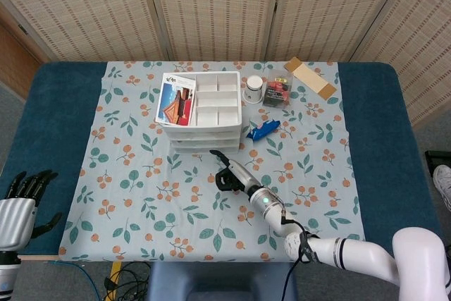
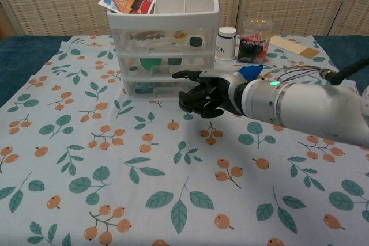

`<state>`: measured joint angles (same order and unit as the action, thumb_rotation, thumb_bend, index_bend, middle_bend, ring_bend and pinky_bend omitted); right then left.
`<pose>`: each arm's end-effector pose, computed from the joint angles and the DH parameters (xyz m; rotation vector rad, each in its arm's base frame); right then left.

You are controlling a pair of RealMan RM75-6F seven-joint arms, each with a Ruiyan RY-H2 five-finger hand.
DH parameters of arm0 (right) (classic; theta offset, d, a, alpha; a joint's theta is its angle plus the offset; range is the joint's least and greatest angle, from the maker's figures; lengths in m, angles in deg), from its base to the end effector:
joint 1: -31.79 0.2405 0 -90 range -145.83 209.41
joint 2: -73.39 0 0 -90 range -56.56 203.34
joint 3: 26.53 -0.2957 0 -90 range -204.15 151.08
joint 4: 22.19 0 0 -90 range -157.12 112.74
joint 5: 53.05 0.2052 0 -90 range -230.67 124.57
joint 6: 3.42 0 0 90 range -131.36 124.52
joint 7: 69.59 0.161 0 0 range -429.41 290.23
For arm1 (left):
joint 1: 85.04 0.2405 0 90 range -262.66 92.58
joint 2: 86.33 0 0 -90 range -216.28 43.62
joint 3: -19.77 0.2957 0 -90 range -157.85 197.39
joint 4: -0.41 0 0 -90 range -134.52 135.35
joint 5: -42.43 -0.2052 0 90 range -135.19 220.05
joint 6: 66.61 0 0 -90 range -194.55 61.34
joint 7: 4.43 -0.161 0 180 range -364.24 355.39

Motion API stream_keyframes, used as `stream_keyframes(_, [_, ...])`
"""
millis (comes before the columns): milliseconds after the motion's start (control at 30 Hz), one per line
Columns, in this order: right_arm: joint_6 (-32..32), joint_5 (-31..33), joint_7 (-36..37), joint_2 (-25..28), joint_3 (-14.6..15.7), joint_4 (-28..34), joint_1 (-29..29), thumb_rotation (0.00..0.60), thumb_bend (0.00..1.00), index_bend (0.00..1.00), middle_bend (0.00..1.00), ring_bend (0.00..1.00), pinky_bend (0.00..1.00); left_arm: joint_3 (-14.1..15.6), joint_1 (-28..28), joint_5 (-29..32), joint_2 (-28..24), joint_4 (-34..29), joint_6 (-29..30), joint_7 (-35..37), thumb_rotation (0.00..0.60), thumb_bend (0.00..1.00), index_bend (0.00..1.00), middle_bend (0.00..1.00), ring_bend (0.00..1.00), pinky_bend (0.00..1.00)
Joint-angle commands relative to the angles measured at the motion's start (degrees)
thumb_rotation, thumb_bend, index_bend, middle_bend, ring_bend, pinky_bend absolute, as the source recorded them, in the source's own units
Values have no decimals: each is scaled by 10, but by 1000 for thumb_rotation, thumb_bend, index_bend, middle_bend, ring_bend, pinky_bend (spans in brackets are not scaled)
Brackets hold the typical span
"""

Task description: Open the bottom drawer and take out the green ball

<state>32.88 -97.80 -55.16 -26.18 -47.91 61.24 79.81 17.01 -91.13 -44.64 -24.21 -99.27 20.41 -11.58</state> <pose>-0.0992 -0.3808 -0.1005 1.4836 -2.1464 1.1869 -0.3122 0.2049 0.1855 -1.4125 -0.8341 -0.9312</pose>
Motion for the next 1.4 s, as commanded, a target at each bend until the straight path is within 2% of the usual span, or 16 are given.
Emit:
stream_keyframes(33, [-5, 16, 0, -22, -10, -28, 19, 600, 714, 0, 784, 914, 1000, 0, 0, 1, 0, 1, -1, 0, 600, 203, 173, 176, 176, 87])
stream_keyframes(667, [-28, 52, -3, -78, -37, -124, 78, 600, 715, 0, 784, 914, 1000, -2, 0, 9, 2, 12, -8, 7, 600, 203, 173, 176, 176, 87])
stream_keyframes(1233, [-46, 32, 13, -95, -47, -157, 89, 600, 736, 0, 784, 914, 1000, -2, 1, 14, 2, 18, -11, 10, 600, 203, 173, 176, 176, 87])
stream_keyframes(1400, [-51, 29, 17, -97, -48, -165, 92, 600, 736, 30, 784, 914, 1000, -2, 1, 14, 3, 20, -12, 11, 600, 203, 172, 176, 176, 87])
